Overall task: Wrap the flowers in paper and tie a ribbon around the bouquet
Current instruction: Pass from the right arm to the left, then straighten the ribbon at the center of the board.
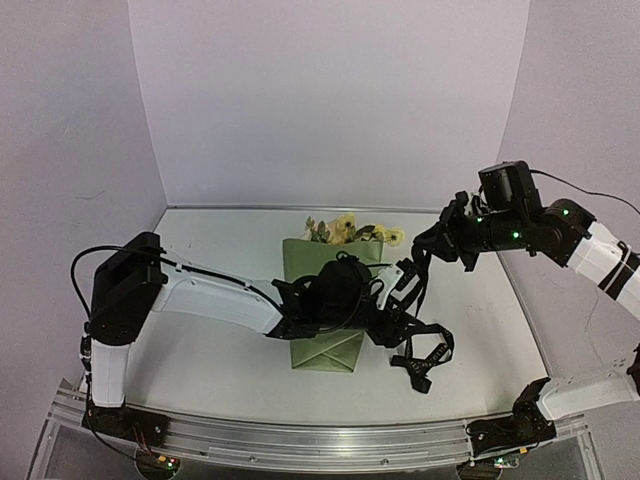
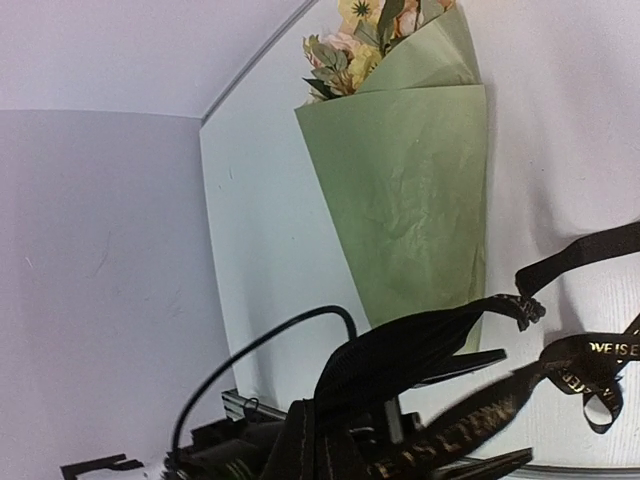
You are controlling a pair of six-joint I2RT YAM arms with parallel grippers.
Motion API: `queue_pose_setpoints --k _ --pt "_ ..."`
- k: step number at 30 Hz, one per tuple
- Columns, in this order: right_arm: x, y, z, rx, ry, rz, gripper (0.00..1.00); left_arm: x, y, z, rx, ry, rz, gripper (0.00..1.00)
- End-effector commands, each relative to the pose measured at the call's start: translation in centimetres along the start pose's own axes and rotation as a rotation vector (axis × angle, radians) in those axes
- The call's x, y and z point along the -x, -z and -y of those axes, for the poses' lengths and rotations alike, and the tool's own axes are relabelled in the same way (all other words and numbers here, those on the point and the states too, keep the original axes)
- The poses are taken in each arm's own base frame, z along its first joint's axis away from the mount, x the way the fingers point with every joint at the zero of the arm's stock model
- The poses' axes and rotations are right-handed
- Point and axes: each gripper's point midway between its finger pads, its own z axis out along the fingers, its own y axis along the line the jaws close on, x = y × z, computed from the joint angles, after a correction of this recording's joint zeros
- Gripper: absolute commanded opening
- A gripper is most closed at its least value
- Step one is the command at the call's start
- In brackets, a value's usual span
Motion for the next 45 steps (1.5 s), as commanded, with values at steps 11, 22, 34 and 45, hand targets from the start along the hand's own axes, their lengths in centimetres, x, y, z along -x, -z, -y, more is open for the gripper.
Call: queue_pose_setpoints --k 11,22,34,45 --pt "2.7 3.5 -4.8 0.164 -0.095 0.138 0.00 3.3 -2.1 -3.4 0.272 0.051 0.227 0.56" --pt "2.9 9.5 -5.3 0.086 0.320 0.208 0.00 10.3 12.4 -2.7 0.431 -0.008 0.386 0.02" --pt "1.5 17.0 -9.0 0.130 0.699 0.176 0.00 23.8 31.5 1.0 0.646 -0.306 0.559 0.00" --pt "-6.9 -1.9 1.7 -0.062 0.428 -0.319 0.41 4.2 37.6 -15.9 1.218 0.277 0.340 0.00"
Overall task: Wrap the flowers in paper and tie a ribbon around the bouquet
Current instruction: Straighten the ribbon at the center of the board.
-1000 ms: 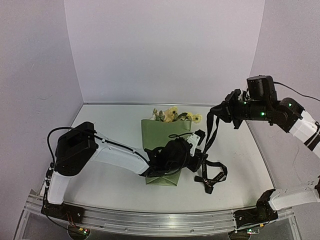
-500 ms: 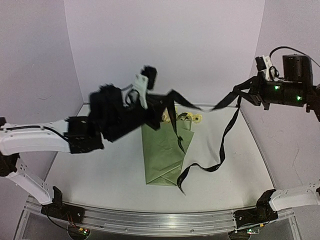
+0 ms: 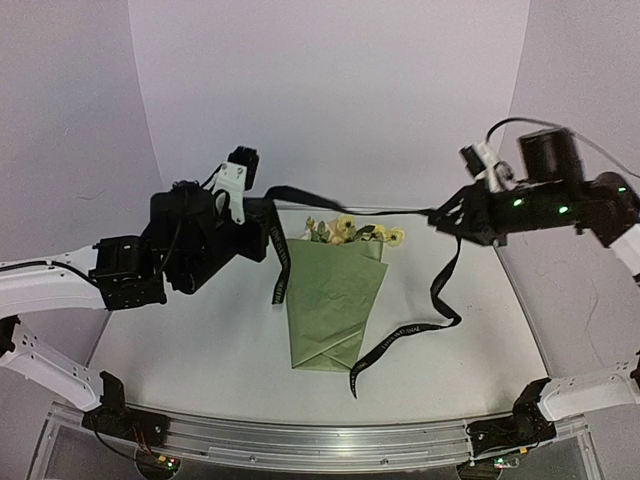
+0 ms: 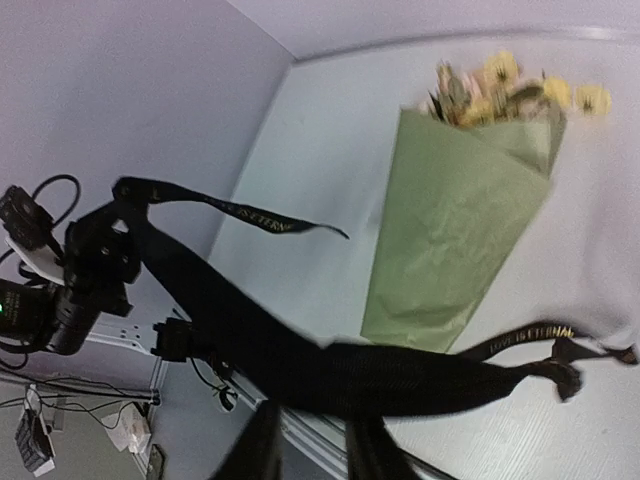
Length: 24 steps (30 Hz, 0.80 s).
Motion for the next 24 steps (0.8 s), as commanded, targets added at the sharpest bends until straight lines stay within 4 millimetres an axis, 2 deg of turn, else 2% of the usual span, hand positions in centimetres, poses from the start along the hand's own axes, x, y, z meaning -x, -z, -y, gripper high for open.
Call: queue_pose_setpoints --k 1,3,6,8,11,14,17,24 --pt "-6.3 -8.3 5.3 -0.135 -0.115 -0.222 0.47 -8.2 1.1 -11.4 0.375 0.241 -0.157 0.00" --pt "-8.6 -9.6 8.7 -0.245 -0.148 -0.263 0.55 -11.0 1.5 -12.3 0.399 0.257 -0.214 0.00" --pt "-11.9 -9.9 13.0 -0.401 -0.147 -0.310 0.59 -13.6 1.8 -13.4 0.459 0.250 -0.289 0.00" --pt "-13.7 -10.1 15.0 -0.483 -0.153 -0.329 0.59 -14.7 1.9 -14.0 0.492 0.239 -0.325 0.00" --pt "-15.5 -11.1 16.6 -0.562 -0.146 -0.338 0.59 -15.4 2.0 -15.2 0.547 0.245 -0.350 0.00" --pt "-15.6 -11.8 19.1 -0.686 -0.121 -0.312 0.61 -15.8 2.2 -16.5 0.591 0.282 -0.353 0.00" --pt "-14.1 -12.0 21.1 -0.779 -0.082 -0.237 0.68 -15.7 1.9 -16.7 0.591 0.297 -0.339 0.00" --pt "-12.1 -15.2 25.3 -0.807 -0.278 -0.191 0.71 -15.3 2.0 -17.2 0.606 0.295 -0.330 0.00"
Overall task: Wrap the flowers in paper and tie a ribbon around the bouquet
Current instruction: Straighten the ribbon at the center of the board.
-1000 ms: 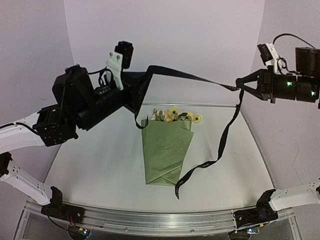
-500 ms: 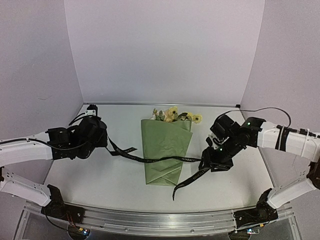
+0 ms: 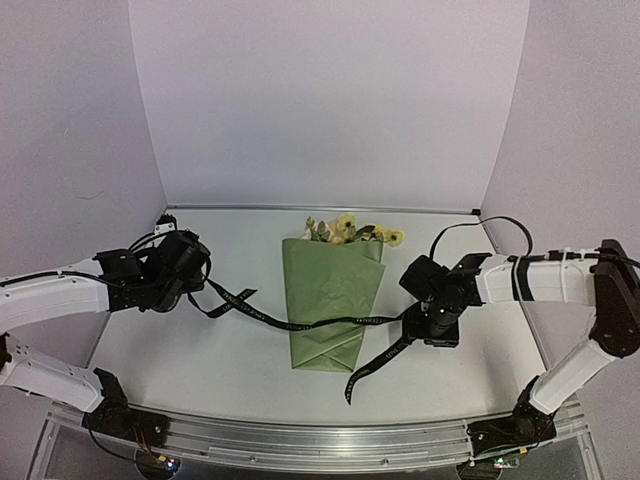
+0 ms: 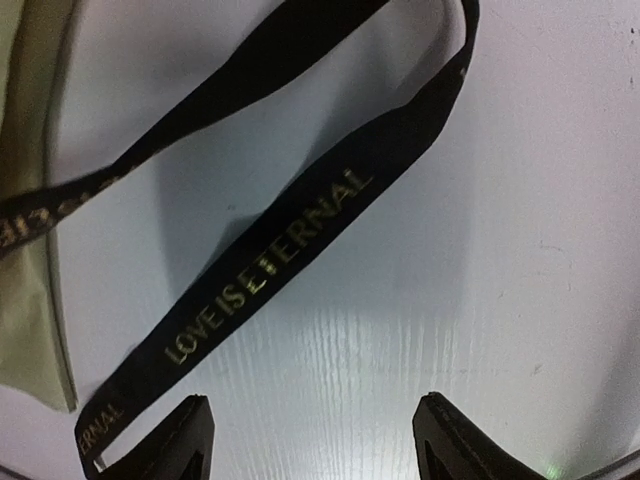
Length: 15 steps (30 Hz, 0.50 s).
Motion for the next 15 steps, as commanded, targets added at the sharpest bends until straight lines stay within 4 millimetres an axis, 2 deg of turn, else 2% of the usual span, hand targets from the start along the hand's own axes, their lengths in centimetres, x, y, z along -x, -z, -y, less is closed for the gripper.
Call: queue_pose_setpoints --k 1,8,12,15 --pt "4.1 -2.7 0.7 -0.008 -0.168 0.056 0.71 1.1 0.2 -0.6 0.014 0.033 0.030 0.00" --pt "7.2 -4.2 1.5 -0.025 -0.228 0.089 0.69 1.6 0.1 -1.2 0.022 0.033 0.037 0.00" --pt "7.8 -4.8 1.6 -0.033 -0.250 0.075 0.65 1.7 0.0 -1.5 0.027 0.035 0.038 0.00" --pt "7.3 -5.2 2.2 -0.068 -0.246 0.055 0.62 1.9 0.0 -1.7 0.030 0.034 0.041 0.00"
